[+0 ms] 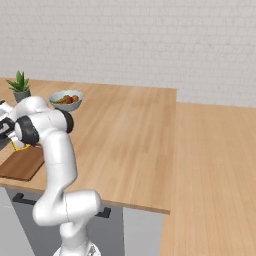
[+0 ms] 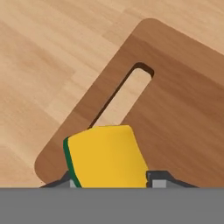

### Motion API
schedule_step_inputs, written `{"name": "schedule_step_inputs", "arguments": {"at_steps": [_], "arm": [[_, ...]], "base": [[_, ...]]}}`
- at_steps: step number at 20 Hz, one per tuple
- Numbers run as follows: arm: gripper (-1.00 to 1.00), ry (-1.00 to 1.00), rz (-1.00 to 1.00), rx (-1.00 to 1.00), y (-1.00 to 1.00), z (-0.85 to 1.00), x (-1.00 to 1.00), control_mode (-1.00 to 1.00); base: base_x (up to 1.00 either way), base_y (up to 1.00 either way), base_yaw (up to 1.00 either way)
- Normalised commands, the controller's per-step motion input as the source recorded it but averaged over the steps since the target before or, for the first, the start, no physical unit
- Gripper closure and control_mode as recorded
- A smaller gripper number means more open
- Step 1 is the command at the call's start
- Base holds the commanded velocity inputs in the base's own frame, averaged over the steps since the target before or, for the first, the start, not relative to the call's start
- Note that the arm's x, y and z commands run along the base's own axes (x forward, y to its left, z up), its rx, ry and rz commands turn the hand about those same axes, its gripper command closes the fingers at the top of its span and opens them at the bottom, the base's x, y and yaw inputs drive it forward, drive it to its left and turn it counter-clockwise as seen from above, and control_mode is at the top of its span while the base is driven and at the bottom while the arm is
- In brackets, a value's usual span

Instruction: Pick up the sponge from the counter and clean the cutting board by briefly scrubbing or pressing down on the cutting board. Once finished, release the sponge.

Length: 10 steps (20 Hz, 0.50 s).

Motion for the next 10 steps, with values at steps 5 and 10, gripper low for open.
{"name": "schedule_step_inputs", "arguments": {"at_steps": [5,10], "arm": [[1.00,0.00,-0.09,0.00,0.03,-0.53,-0.49,-1.00],[1.00,0.00,-0.07,0.00,0.00,-0.65,-1.00,-1.00]], "base": [[0.00,0.00,0.00],[0.00,0.00,0.00]]}}
